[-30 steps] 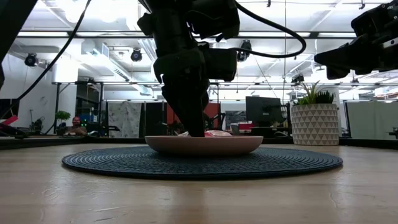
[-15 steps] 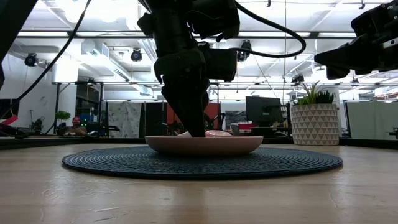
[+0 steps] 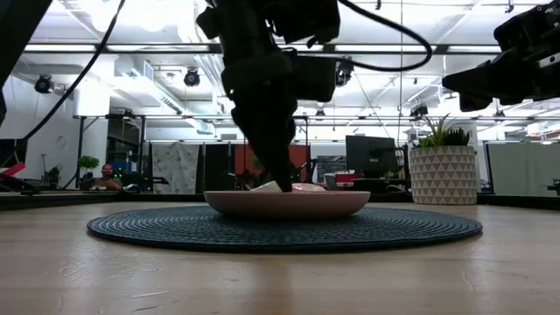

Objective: Pick & Place donuts
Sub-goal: Return to Home Position

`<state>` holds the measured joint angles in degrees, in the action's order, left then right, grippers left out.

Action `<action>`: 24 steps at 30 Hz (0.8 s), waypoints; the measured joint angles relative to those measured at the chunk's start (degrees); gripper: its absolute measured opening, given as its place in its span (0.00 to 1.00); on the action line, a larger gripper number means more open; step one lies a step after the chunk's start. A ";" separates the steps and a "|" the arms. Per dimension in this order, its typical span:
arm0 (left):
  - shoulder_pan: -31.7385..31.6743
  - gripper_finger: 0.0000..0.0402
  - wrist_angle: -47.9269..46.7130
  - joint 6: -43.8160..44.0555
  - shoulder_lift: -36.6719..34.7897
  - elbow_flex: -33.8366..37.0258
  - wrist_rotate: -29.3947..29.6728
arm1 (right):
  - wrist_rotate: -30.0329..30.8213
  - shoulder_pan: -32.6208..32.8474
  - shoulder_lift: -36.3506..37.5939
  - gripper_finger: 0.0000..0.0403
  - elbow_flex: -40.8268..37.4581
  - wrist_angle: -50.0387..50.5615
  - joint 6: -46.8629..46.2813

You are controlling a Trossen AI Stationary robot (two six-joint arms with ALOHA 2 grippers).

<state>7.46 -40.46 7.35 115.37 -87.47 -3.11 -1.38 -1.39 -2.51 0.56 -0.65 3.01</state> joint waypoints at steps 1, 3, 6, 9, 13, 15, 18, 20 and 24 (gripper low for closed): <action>0.00 0.68 -0.04 0.00 0.00 -0.38 0.00 | 0.00 -0.01 -0.01 0.02 -0.02 0.00 0.00; -0.02 0.68 -0.40 0.00 -0.02 -1.18 0.00 | -0.01 0.00 0.01 0.02 0.00 0.01 0.00; -0.02 0.68 -1.35 -0.02 -0.07 -2.42 0.00 | 0.01 0.00 -0.01 0.02 0.00 0.01 0.00; -0.02 0.68 -2.04 -0.03 -0.12 -3.72 0.00 | 0.00 -0.02 0.00 0.02 -0.01 -0.01 0.00; -0.02 0.68 -1.59 -0.04 -0.13 -3.99 0.00 | -0.01 0.00 -0.01 0.02 0.00 -0.01 0.00; -0.04 0.68 -1.56 -0.02 -0.13 -3.97 0.00 | 0.00 -0.02 0.00 0.02 -0.01 0.00 0.00; -0.26 0.68 -1.57 -0.08 -1.11 -3.16 -0.02 | -0.01 -0.01 0.01 0.02 0.00 -0.01 0.00; -0.43 0.66 -0.94 -0.15 -2.18 -2.77 -0.02 | -0.01 -0.02 0.01 0.02 -0.01 0.00 0.00; -0.74 0.59 -0.21 0.12 -4.31 -1.52 0.15 | -0.01 0.00 -0.01 0.02 0.00 0.01 0.00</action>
<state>6.72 -40.67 7.47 111.06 -88.99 -2.96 -1.39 -1.39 -2.52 0.56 -0.65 3.01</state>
